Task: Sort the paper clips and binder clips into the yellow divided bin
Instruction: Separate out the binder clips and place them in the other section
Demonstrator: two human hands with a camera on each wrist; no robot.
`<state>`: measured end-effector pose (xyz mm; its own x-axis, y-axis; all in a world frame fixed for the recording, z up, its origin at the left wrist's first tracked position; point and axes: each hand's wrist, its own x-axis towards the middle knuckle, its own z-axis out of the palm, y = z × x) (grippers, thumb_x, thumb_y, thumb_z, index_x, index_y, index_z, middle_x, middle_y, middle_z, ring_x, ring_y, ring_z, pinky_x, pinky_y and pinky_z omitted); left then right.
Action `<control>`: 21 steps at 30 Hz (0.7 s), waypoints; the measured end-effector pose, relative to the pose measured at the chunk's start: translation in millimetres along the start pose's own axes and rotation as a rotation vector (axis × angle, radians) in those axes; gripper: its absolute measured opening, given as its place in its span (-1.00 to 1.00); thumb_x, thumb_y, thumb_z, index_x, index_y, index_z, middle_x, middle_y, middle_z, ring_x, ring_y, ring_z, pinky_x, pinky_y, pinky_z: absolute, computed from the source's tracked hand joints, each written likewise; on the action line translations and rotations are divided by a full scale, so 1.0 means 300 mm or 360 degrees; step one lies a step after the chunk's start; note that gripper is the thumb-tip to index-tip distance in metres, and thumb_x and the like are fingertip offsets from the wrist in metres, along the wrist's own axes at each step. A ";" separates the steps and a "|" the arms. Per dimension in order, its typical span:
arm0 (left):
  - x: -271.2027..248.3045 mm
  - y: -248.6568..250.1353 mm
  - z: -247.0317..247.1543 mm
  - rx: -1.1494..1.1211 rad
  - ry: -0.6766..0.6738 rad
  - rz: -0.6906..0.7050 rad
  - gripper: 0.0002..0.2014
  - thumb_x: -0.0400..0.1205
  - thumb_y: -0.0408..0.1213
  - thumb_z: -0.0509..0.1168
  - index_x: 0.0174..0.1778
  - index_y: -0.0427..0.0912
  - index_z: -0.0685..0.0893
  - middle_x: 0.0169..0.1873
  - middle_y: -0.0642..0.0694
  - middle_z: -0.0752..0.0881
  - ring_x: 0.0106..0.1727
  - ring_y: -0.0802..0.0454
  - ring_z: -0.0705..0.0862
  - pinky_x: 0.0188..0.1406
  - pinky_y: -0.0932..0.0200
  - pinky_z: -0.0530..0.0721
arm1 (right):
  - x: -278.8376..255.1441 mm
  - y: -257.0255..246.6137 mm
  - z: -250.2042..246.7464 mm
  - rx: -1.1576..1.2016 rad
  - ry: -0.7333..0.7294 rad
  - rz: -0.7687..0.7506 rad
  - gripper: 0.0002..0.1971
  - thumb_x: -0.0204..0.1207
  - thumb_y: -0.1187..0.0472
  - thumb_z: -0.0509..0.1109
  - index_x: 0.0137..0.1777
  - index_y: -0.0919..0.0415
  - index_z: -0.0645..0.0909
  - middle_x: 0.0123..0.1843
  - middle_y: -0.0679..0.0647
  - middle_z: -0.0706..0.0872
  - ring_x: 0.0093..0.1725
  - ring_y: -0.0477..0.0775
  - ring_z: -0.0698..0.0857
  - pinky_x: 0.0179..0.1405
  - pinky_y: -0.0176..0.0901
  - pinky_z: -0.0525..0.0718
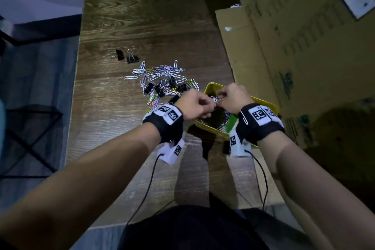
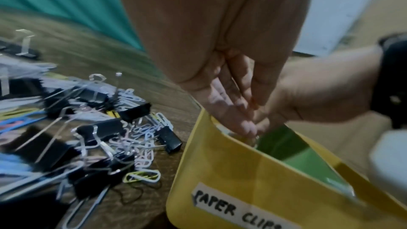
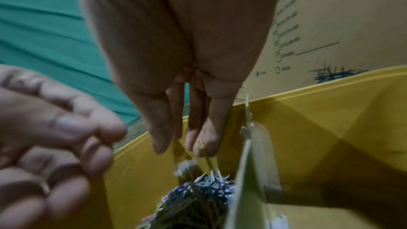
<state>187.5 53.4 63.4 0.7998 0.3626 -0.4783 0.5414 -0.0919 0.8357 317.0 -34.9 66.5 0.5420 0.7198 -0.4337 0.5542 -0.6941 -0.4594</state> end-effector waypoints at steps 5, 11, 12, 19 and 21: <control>-0.064 -0.067 -0.139 -0.0304 0.0262 -0.0058 -0.93 0.56 -0.42 0.35 -0.11 -0.33 0.71 -0.32 -0.20 0.74 -0.36 0.05 0.72 -0.31 0.19 0.71 | -0.015 -0.064 0.029 0.0062 -0.0003 -0.0176 -0.66 0.48 0.14 0.47 0.26 0.10 0.66 0.19 0.10 0.75 0.25 0.10 0.64 0.38 -0.04 0.54; -0.192 -0.291 -0.356 0.0283 0.0320 -0.0210 -0.76 0.43 -0.21 0.45 -0.18 -0.35 0.73 -0.32 -0.30 0.74 -0.31 -0.02 0.66 -0.21 0.07 0.64 | -0.111 -0.226 0.133 0.0248 -0.0012 -0.0598 -0.79 0.50 0.18 0.45 0.13 0.10 0.74 0.05 0.07 0.76 -0.14 -0.04 0.65 0.14 -0.17 0.64; -0.223 -0.327 -0.380 0.0483 0.0286 -0.0218 -0.81 0.43 -0.24 0.42 -0.16 -0.30 0.75 -0.32 -0.26 0.74 -0.27 -0.02 0.66 -0.18 0.10 0.61 | -0.122 -0.245 0.175 0.0203 -0.0098 -0.0651 -0.79 0.51 0.19 0.45 0.13 0.12 0.74 0.04 0.09 0.76 -0.11 -0.01 0.67 0.13 -0.14 0.64; -0.444 -0.567 -0.355 0.1209 0.0098 -0.0073 -0.61 0.47 -0.19 0.22 0.21 -0.16 0.65 0.06 -0.21 0.67 0.04 -0.17 0.69 0.04 0.08 0.63 | -0.214 -0.328 0.530 -0.0298 -0.0545 -0.0553 -0.66 0.51 0.08 0.40 0.22 0.22 0.62 0.16 0.28 0.69 0.12 0.27 0.70 0.09 -0.03 0.68; -0.463 -0.624 -0.316 0.1207 0.0170 -0.0077 -0.61 0.44 -0.21 0.35 0.18 -0.21 0.66 0.01 -0.27 0.66 -0.02 -0.26 0.69 0.02 0.03 0.67 | -0.239 -0.350 0.612 -0.0349 -0.0537 -0.0445 -0.65 0.48 0.00 0.41 0.17 0.18 0.66 0.12 0.27 0.73 0.08 0.26 0.72 0.05 0.03 0.72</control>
<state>-49.6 108.2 -1.1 0.7621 0.4665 -0.4489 0.6357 -0.6706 0.3823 104.0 -12.0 3.5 0.1388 0.8162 -0.5608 0.7890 -0.4334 -0.4355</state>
